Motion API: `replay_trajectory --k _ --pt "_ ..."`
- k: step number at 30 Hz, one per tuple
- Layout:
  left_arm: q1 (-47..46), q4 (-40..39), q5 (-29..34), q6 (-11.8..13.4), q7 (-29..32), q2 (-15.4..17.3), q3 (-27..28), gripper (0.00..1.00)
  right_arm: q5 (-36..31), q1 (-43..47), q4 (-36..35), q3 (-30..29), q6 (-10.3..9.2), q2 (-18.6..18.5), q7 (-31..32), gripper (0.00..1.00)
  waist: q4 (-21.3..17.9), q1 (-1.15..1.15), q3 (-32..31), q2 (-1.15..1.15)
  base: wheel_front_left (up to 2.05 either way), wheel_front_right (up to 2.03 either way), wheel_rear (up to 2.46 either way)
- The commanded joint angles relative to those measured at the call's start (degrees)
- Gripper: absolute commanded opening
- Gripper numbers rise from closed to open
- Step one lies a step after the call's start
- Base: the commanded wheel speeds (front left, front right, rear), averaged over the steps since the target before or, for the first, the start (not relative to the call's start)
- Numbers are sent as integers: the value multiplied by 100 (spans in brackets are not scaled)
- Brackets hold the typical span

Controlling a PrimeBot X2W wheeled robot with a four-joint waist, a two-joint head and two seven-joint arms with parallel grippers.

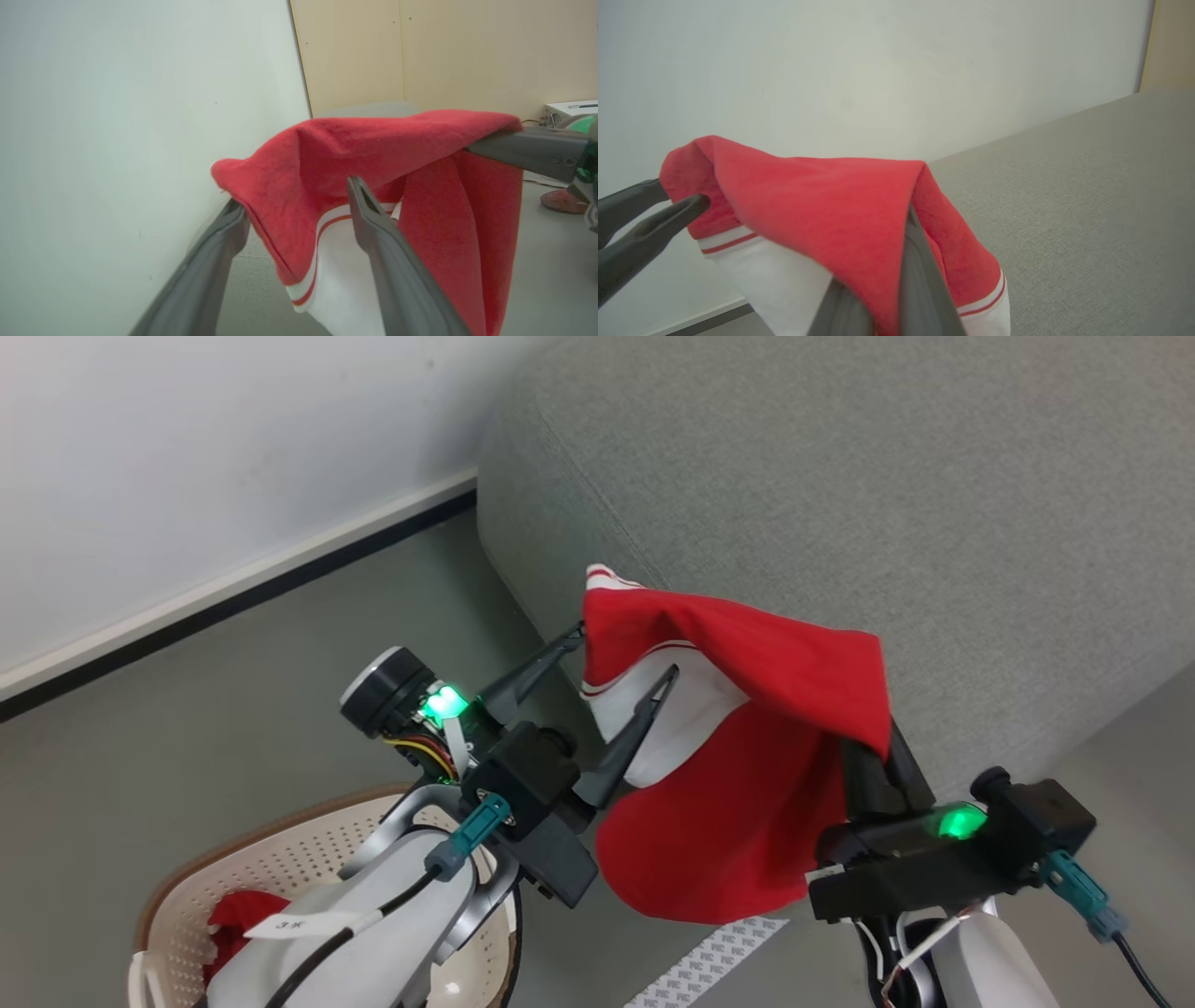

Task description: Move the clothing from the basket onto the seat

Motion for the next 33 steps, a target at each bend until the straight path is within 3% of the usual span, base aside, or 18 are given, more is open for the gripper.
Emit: replay_trajectory --k 1,7,19,26,33 --pt "-99 62 -80 -65 -50 -39 -49 100 -52 92 -73 -66 2 25 -4 0 -148 -1 149 -1 0 0 0" --pt "-233 324 -123 -261 -171 -171 -185 100 20 338 -365 -267 2 32 -4 0 -180 -1 203 -1 11 11 11" --pt "-124 137 -183 -315 -194 76 -218 100 351 400 -743 -361 2 30 -4 0 -154 -1 377 -1 10 10 10" --pt "-187 -148 -91 -255 44 321 -208 100 587 -294 -909 -531 2 32 -3 0 -117 -1 848 -1 0 0 0" --pt "-416 -771 72 -286 518 684 -192 100 569 -1616 -657 -715 2 32 -5 0 -50 -1 1669 -1 0 0 0"
